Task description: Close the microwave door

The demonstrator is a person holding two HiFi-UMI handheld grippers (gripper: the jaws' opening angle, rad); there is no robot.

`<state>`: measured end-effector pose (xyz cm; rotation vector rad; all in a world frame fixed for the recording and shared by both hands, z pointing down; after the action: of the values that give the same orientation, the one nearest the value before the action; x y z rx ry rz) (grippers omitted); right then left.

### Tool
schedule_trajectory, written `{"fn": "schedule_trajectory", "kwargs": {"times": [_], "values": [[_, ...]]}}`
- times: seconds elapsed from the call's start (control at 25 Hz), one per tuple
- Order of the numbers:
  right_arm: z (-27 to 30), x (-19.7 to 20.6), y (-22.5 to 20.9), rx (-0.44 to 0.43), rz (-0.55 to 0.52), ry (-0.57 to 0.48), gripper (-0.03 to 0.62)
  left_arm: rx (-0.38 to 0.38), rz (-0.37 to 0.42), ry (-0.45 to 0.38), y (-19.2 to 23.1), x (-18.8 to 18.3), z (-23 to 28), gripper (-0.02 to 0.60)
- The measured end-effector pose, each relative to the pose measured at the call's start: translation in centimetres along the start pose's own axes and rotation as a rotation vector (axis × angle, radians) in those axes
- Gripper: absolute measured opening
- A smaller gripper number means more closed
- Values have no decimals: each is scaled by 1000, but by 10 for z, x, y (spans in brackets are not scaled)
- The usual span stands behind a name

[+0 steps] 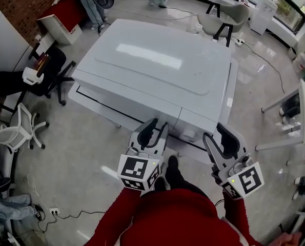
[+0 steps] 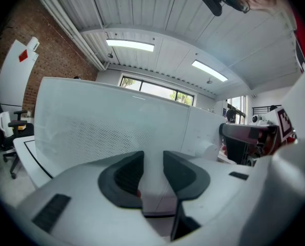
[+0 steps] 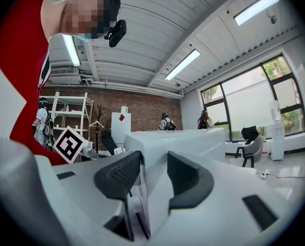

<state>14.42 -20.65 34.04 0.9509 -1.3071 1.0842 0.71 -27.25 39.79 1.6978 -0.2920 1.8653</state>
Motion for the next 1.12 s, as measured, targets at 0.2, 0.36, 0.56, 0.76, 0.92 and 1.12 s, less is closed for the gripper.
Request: {"fn": "schedule_trajectory", "kwargs": {"times": [0.2, 0.36, 0.56, 0.76, 0.92, 1.12], "values": [[-12, -11, -3, 4, 53, -42, 163, 38, 13, -45, -6, -11, -16, 86], [-26, -15, 0, -19, 54, -61, 134, 55, 80, -74, -8, -27, -35, 14], [-38, -11, 16, -95, 92, -65, 27, 70, 116, -90, -15, -33, -53, 12], [-45, 2, 32, -134, 110, -22, 14, 72, 120, -79, -26, -26, -71, 11], [-53, 17, 46, -150, 133, 22, 12, 105, 143, -94, -43, -24, -85, 11], [-62, 38, 59, -150, 174, 69, 12, 128, 149, -114, -61, -14, -101, 11]]}}
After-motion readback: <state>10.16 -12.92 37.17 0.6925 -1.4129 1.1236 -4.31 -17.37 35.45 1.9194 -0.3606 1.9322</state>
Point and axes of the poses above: the fingertips, and each gripper's own axes: z forward along the fingers, y to its left, x out of its underside, the point moved 2 cm from there along -z, backward along the fingers, and after that the axes turned 15 degrees about x, right-handed, at the moved point
